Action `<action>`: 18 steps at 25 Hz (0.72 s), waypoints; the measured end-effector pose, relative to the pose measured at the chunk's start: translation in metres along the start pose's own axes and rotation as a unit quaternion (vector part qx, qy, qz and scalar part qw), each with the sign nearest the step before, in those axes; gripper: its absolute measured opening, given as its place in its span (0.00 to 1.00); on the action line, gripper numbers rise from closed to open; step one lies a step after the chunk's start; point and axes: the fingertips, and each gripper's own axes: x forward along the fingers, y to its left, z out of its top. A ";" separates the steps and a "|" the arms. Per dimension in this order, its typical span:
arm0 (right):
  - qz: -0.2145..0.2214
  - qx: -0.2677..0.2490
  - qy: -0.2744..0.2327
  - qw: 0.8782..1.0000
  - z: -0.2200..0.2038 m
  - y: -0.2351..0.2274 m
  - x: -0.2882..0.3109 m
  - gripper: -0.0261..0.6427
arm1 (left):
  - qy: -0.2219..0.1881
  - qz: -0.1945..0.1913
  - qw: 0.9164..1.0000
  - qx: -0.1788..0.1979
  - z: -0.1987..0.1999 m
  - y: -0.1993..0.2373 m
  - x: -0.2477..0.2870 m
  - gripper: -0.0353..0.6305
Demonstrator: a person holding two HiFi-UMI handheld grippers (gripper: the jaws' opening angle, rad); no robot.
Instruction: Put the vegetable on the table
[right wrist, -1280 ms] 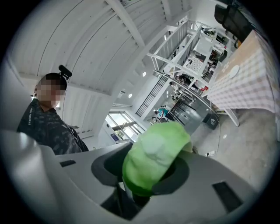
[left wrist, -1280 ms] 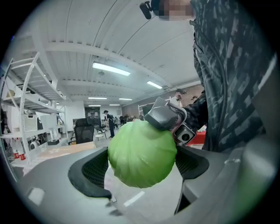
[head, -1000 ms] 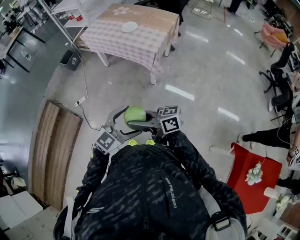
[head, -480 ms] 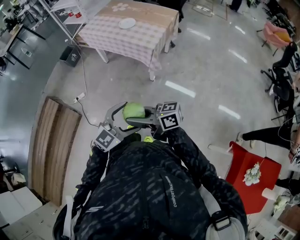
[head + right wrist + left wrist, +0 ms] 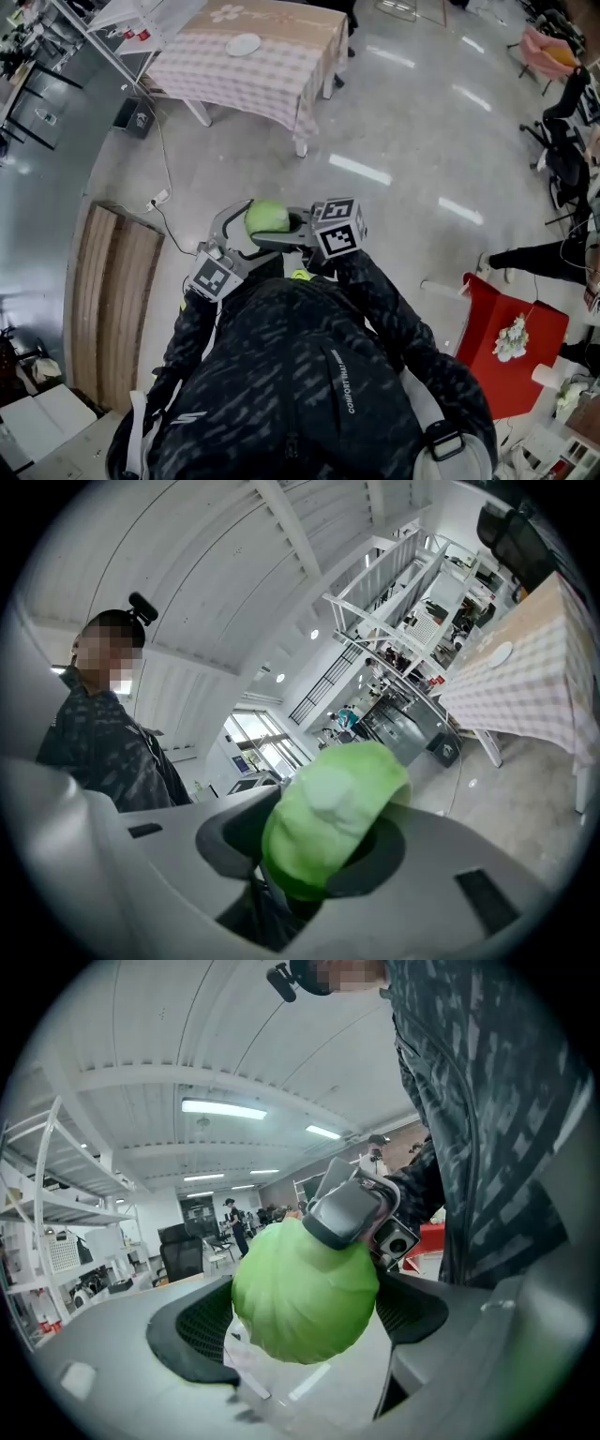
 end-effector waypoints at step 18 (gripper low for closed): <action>-0.009 0.029 0.008 0.999 0.053 -0.083 0.038 0.24 | -0.003 -0.009 1.000 -0.014 -0.032 0.098 0.010 0.73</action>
